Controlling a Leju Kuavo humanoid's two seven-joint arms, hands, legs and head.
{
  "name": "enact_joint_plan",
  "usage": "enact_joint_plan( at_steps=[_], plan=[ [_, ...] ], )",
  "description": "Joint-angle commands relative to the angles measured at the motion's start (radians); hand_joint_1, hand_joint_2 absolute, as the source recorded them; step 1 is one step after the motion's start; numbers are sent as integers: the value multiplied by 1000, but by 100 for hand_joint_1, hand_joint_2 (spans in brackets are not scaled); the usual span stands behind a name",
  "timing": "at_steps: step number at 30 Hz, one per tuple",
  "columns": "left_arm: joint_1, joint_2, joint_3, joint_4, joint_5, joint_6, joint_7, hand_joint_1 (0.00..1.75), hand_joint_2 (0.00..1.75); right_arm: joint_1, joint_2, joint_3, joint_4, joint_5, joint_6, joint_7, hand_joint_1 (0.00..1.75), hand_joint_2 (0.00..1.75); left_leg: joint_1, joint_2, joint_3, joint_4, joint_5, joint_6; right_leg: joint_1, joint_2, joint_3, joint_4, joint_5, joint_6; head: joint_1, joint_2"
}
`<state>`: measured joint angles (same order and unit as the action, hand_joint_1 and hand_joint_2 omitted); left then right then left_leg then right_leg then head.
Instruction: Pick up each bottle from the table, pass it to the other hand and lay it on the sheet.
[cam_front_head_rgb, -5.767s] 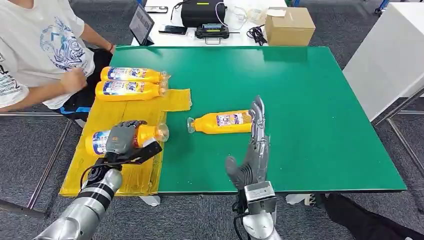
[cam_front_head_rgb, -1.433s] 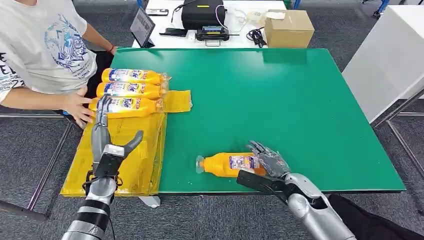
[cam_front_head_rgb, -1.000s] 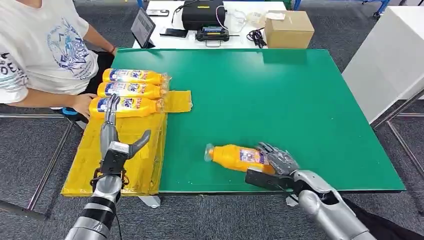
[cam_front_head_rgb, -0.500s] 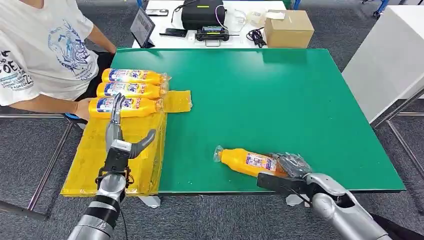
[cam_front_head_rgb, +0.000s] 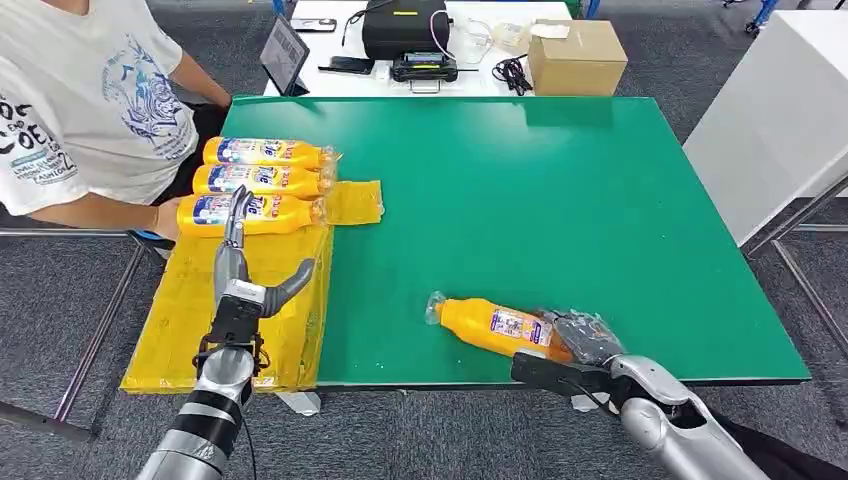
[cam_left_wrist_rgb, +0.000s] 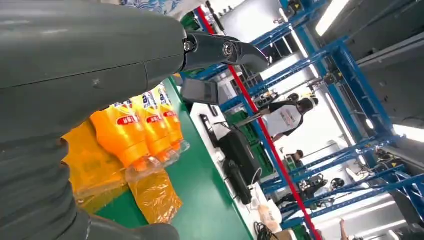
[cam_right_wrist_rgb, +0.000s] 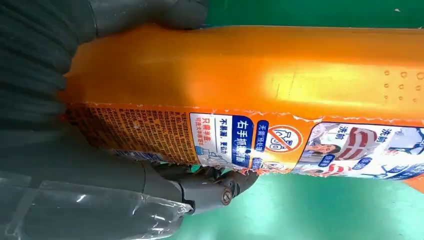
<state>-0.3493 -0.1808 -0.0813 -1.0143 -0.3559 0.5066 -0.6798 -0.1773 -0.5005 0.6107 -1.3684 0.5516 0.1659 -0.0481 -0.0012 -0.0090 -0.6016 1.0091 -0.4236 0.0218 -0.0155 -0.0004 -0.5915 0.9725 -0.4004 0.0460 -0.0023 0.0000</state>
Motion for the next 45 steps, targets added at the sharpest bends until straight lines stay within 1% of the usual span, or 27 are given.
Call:
enact_joint_plan(
  at_steps=[1, 2, 3, 4, 5, 6, 7, 8, 10, 11, 13, 15, 17, 18, 20, 22, 25, 27, 29, 30, 32, 34, 36, 38, 40, 42, 45],
  plan=[
    [-15, -2, -2, 30, -1, -12, -18, 0, 175, 97, 197, -141, -2, 34, -134, -88, 175, 175, 1, -1, 2, -1, -1, -2, 2, -1, 3, -1, -1, -2, 0, 0],
    [1, -10, 10, 9, -4, -32, -18, 0, 175, 121, 274, -180, -28, 74, -199, -113, 175, 175, 2, 0, 2, -1, -1, -1, 2, 0, 3, -2, 0, -2, 0, 0],
    [14, -16, 18, -14, -4, -48, -18, 0, 175, 138, 328, -208, -54, 88, -249, -131, 175, 175, 3, 1, 4, -2, -1, -3, 3, 1, 4, -2, -1, -3, 0, 0],
    [32, -19, 22, -42, -1, -80, -4, 0, 175, 148, 377, -232, -79, 162, -340, -135, 175, 175, 2, 2, 3, -2, -1, -2, 3, 1, 3, -2, -1, -3, 0, 0],
    [62, -28, 32, -91, 27, -142, 39, 0, 175, 162, 428, -235, -121, 371, -496, -89, 175, 175, 2, 3, 1, -1, -1, -2, 3, 3, 1, -1, 0, -2, 1, 0],
    [78, -31, 37, -117, 48, -176, 56, 0, 175, 177, 452, -235, -158, 347, -505, -104, 175, 175, 3, 6, 2, -1, -3, -3, 3, 5, 1, 0, -1, -4, 0, 0],
    [103, -39, 45, -157, 95, -242, 90, 0, 175, 202, 485, -246, -213, 363, -556, -123, 175, 175, 3, 6, 0, -1, -2, -3, 3, 5, -1, 1, -1, -3, 0, 0],
    [123, -48, 48, -179, 166, -340, 146, 0, 175, 231, 513, -257, -261, 404, -637, -126, 175, 175, 2, 4, -2, -1, -2, -2, 3, 4, -3, 1, -1, -2, -1, 0],
    [135, -55, 37, -176, 271, -462, 223, 0, 175, 268, 531, -275, -297, 473, -729, -143, 175, 175, 3, 2, -1, -1, -2, -2, 3, 1, -3, 2, -3, -3, 0, 0],
    [141, -40, 4, -135, 419, -645, 341, 0, 175, 292, 538, -272, -301, 410, -726, -163, 175, 175, 4, 1, -2, -1, -2, -2, 3, 0, -3, 1, -2, -2, 0, 0],
    [154, -18, -32, -106, 474, -680, 330, 0, 175, 312, 545, -283, -265, 340, -757, -230, 175, 175, 3, 0, -1, -2, -2, -2, 3, -1, -1, 0, -3, -3, 0, 0],
    [160, 0, -60, -91, 503, -683, 315, 0, 175, 317, 559, -308, -241, 262, -765, -284, 175, 175, 3, 0, 0, -2, -2, -2, 3, 0, 0, -1, -4, -3, 0, 0],
    [166, 9, -71, -99, 516, -683, 316, 0, 175, 319, 569, -330, -242, 199, -751, -317, 175, 175, 3, 0, -4, -2, -1, -1, 2, 0, -3, 0, -2, -2, 0, 0],
    [166, 9, -71, -99, 516, -683, 316, 0, 175, 319, 569, -330, -242, 199, -751, -317, 175, 175, 2, 1, -2, -2, -2, -2, 2, 0, -2, 0, -3, -3, 0, 0],
    [168, 12, -76, -109, 520, -684, 320, 0, 175, 319, 571, -340, -252, 193, -738, -322, 175, 175, 1, 1, -5, -1, -1, -2, 1, 0, -5, 0, -2, -2, 0, 0],
    [173, 14, -86, -120, 529, -684, 324, 0, 175, 329, 583, -348, -282, 176, -741, -363, 175, 175, 1, 1, -5, -1, -2, -2, 0, 0, -5, 1, -2, -3, 0, 0],
    [179, 14, -91, -126, 554, -695, 334, 0, 175, 338, 596, -359, -319, 160, -751, -382, 175, 175, 0, 0, -5, -1, -2, -2, 0, -1, -4, 1, -3, -3, 0, 0],
    [186, 28, -98, -118, 628, -756, 377, 0, 175, 332, 591, -370, -304, 115, -692, -368, 175, 175, 1, 2, -3, -1, -3, -2, 1, 1, -3, 1, -3, -3, 0, 0],
    [182, 50, -94, -89, 667, -789, 392, 0, 175, 314, 596, -393, -250, 96, -671, -371, 175, 175, 1, 1, -4, -2, -1, -1, 0, 0, -4, 0, -2, -2, 0, 0],
    [178, 65, -94, -67, 702, -831, 403, 0, 175, 302, 603, -406, -210, 73, -657, -394, 175, 175, 1, 2, -2, -2, -2, -2, 1, 1, -2, -1, -2, -3, 0, 0],
    [176, 76, -95, -53, 703, -845, 393, 0, 175, 289, 607, -414, -159, 63, -646, -415, 175, 175, 1, 2, -3, -3, -1, -1, 1, 2, -3, -1, -1, -2, 0, 0],
    [182, 82, -106, -60, 686, -854, 380, 0, 175, 288, 621, -427, -130, -6, -586, -440, 175, 175, 1, 3, -3, -3, -1, -1, 1, 2, -2, -2, -1, -2, 0, 0],
    [188, 76, -112, -69, 673, -849, 377, 0, 175, 282, 637, -409, -85, -20, -554, -467, 175, 175, 1, 2, -4, -2, -1, -1, 1, 1, -4, -1, -1, -2, 0, 0],
    [187, 68, -124, -61, 689, -875, 385, 0, 175, 269, 667, -350, -14, -28, -506, -488, 175, 175, 2, 2, -3, -2, -1, -1, 1, 2, -3, -1, -1, -2, 0, 0],
    [197, 61, -125, -51, 709, -888, 391, 0, 175, 258, 690, -274, 55, -33, -455, -480, 175, 175, 2, 4, -2, -3, -2, -2, 1, 3, -2, -1, -2, -3, 0, 0],
    [199, 59, -127, -39, 720, -898, 387, 0, 175, 236, 713, -184, 149, -32, -469, -480, 175, 175, 2, 4, -1, -3, -2, -2, 2, 3, -1, -2, -2, -3, 0, 0],
    [201, 60, -133, -45, 710, -886, 387, 0, 175, 204, 720, -88, 241, -103, -485, -483, 175, 175, 3, 6, 0, -3, -3, -2, 3, 5, -1, -2, -1, -3, 0, 0]
  ],
)
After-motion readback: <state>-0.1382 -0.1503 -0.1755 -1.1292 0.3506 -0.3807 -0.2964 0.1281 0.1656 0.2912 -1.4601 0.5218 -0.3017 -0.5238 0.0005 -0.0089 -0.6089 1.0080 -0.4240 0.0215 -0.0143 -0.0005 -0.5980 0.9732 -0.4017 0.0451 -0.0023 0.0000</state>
